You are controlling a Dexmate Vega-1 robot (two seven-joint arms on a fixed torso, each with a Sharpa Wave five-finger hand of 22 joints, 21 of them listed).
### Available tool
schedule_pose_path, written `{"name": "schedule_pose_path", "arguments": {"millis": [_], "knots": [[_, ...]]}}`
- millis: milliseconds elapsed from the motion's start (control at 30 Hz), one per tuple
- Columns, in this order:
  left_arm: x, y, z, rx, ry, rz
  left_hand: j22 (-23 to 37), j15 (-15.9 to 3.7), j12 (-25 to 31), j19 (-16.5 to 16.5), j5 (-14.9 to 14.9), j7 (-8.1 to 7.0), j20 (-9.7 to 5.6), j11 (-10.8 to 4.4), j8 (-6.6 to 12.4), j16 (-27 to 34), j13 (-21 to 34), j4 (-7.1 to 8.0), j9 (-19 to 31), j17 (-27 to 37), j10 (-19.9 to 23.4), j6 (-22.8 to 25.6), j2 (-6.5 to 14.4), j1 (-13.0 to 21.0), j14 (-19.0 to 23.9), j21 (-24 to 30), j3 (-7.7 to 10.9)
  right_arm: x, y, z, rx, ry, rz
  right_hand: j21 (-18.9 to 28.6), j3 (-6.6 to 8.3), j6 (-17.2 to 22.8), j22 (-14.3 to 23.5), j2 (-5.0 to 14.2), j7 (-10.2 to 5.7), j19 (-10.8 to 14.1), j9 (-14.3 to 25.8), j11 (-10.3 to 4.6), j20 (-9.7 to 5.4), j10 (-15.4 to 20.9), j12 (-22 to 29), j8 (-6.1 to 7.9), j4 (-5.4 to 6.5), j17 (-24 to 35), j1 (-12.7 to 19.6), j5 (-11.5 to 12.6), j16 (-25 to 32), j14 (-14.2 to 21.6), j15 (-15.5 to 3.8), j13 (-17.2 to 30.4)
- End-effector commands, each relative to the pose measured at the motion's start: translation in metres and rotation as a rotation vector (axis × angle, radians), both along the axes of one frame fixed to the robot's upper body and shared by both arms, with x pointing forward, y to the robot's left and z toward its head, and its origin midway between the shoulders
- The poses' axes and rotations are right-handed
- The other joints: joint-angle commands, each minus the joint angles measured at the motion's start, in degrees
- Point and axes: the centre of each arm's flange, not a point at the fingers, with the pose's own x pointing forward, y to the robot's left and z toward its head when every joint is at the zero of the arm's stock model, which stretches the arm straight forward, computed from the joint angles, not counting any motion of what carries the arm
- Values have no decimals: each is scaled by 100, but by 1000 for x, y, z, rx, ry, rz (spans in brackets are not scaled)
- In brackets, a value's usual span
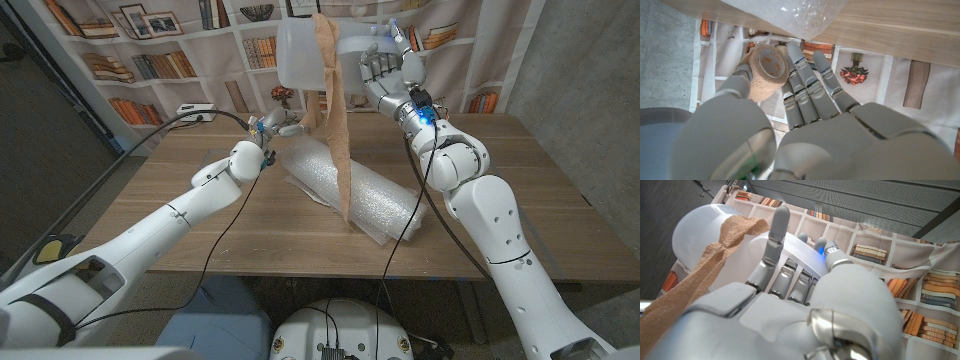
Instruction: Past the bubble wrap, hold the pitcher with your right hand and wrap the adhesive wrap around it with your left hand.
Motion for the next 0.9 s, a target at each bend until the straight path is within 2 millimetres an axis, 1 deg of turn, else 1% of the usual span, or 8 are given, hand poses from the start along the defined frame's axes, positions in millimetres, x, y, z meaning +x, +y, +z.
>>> {"name": "schedule_pose_path", "arguments": {"millis": [33, 333, 533, 900], "knots": [[-11, -12, -4, 12, -21, -63, 10, 14, -23, -6, 38, -35, 22, -11, 12, -15, 24, 29, 16, 15, 9, 95, 1364, 1345, -16, 54, 63, 9, 3, 7, -7, 0, -18, -98, -9, -2, 16, 21, 24, -1473, 4, 55, -432, 77, 23, 49, 16, 194, 75, -3, 73, 1434, -678, 2], [-23, -21, -5, 11, -34, -112, 8, 19, -26, -12, 38, -40, 23, 8, 9, -18, 23, 27, 16, 13, 12, 99, 1364, 1342, -18, 61, 67, 19, 1, 13, -4, -3, -41, -94, -15, 2, 16, 20, 24, -1453, 4, 57, -423, 78, 35, 54, 19, 178, 75, -4, 68, 1433, -678, 22], [-31, -33, -16, 52, -23, -155, 6, 20, -31, -14, 38, -33, 17, 4, 6, -9, 21, 31, 16, 19, 10, 100, 1364, 1335, -6, 67, 65, 24, -1, 17, 8, 0, -50, -97, -16, 8, 16, 16, 20, -1459, 3, 48, -423, 95, 34, 58, 14, 178, 83, -3, 67, 1427, -679, 11], [-35, -48, -30, 74, 10, -206, 4, 17, -43, -16, 38, -55, 10, -28, 7, -26, 6, 23, 17, 13, 14, 120, 1354, 1332, -36, 76, 72, 31, -4, 20, 7, 12, -67, -100, -18, 4, 15, 17, 16, -1456, 2, 42, -430, 88, 29, 60, 17, 175, 84, -3, 68, 1429, -679, 8]]}}
